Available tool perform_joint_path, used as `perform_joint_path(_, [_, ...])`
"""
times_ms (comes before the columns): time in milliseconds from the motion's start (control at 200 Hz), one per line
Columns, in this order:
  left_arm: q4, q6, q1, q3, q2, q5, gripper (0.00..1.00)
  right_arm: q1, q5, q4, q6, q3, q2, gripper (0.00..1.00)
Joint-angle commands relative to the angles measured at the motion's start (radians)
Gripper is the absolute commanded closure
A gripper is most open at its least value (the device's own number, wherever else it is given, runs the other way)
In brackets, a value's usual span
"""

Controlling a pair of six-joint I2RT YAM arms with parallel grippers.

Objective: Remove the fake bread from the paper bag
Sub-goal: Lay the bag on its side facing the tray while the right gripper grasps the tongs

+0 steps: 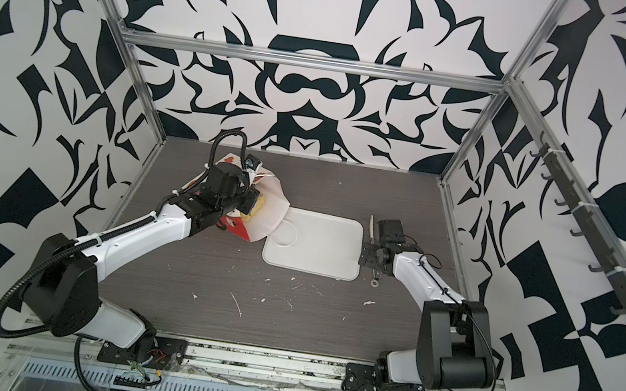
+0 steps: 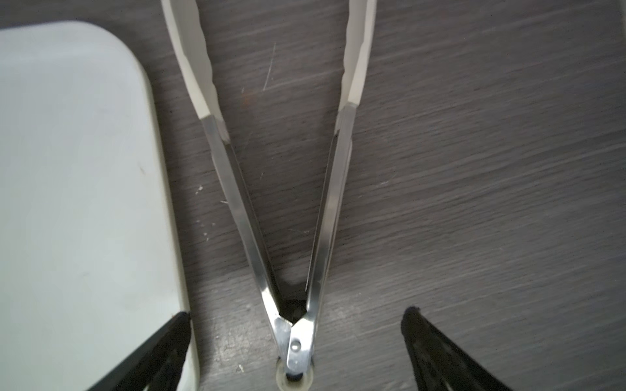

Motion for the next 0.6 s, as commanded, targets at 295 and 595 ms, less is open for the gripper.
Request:
perform_joint_path(295, [0.018,-0.016,-0.001,-0.016,-0.043,0.070,1.00,-0.044,-0.090,0.090,-0.020,0.101,0.171,0.06])
perform_joint_path(595, [0.011,-0.016,-0.001,-0.031,-0.060,0.080,1.00,-0.055,-0.097,0.057,-0.019,0.143,0.243,0.38])
